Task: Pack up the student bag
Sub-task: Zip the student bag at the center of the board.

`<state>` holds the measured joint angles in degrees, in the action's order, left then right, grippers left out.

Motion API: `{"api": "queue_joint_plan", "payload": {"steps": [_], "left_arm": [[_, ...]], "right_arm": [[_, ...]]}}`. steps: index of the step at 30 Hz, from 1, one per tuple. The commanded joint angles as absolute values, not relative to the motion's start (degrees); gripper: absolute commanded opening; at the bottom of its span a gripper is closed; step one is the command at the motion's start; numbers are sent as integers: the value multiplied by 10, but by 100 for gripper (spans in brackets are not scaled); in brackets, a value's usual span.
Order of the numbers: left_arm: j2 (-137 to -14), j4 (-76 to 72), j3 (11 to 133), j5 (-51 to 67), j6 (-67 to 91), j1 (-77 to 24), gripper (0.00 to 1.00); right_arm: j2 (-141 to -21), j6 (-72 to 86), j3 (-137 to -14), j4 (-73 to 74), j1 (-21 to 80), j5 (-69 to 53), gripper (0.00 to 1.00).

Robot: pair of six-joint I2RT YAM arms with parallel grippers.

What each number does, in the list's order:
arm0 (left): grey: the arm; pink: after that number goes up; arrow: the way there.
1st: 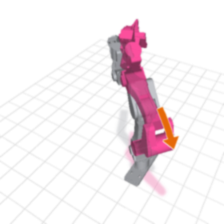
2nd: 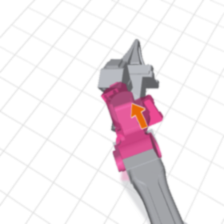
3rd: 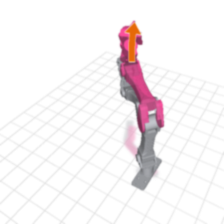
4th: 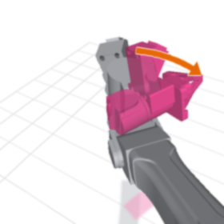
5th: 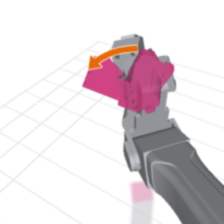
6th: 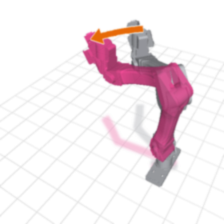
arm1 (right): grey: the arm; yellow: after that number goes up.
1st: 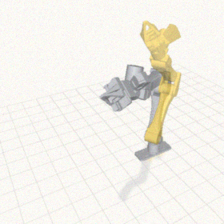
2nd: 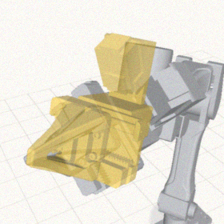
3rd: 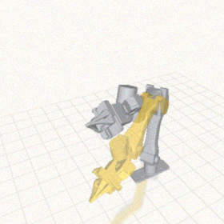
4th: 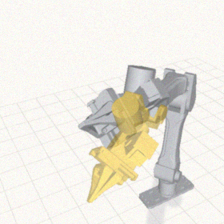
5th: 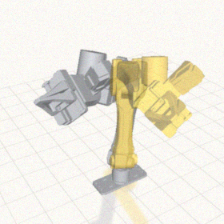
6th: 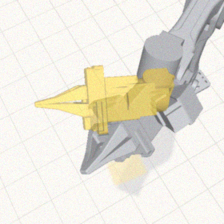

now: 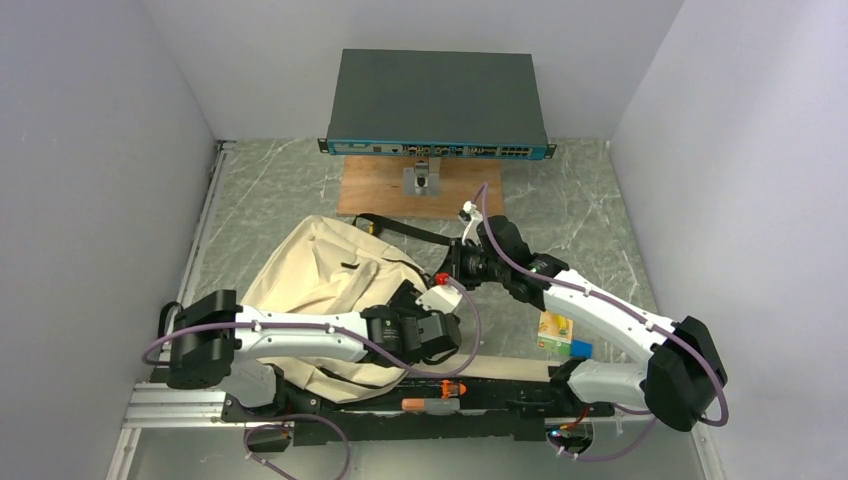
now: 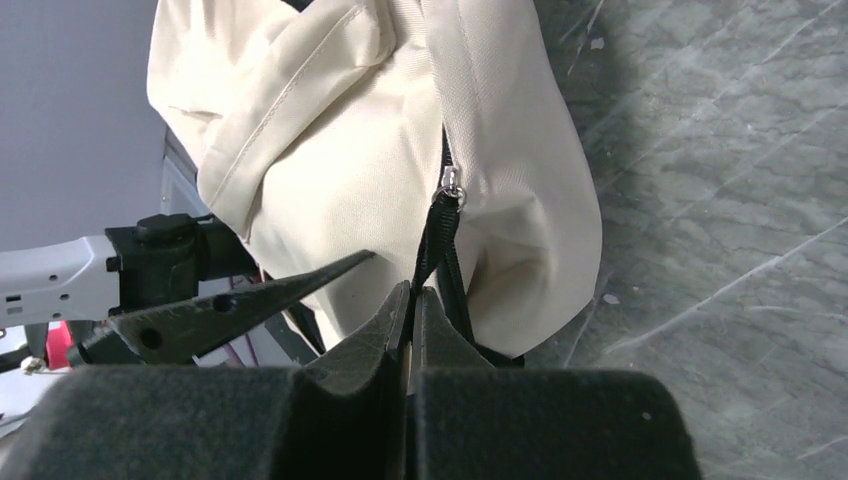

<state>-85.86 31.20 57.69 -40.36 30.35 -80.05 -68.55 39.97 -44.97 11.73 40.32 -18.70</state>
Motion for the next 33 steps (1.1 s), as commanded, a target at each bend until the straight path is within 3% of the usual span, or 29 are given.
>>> {"api": "queue_joint_plan", "payload": {"steps": [1, 5, 11, 19, 23, 27, 28, 33], "left_arm": [[-834, 401, 555, -466, 388, -787, 81], [-794, 423, 520, -466, 399, -775, 56], [-713, 372, 452, -386, 332, -724, 29], [-676, 356, 400, -285, 335, -654, 34], [-719, 294, 416, -217, 299, -638, 37], [-763, 211, 434, -187, 284, -627, 58], [-776, 206, 436, -187, 287, -620, 59], [-803, 175, 419, -204, 328, -584, 45]], "right_arm": [[-660, 393, -463, 121, 405, -203, 0], [-662, 383, -460, 120, 404, -210, 0], [-670, 330, -481, 144, 404, -218, 0], [-681, 276, -512, 155, 404, -273, 0], [-703, 320, -550, 145, 407, -354, 0], [-706, 462, -522, 74, 408, -431, 0], [-697, 513, -495, 33, 408, -448, 0], [-652, 620, -452, -36, 399, -462, 0]]}}
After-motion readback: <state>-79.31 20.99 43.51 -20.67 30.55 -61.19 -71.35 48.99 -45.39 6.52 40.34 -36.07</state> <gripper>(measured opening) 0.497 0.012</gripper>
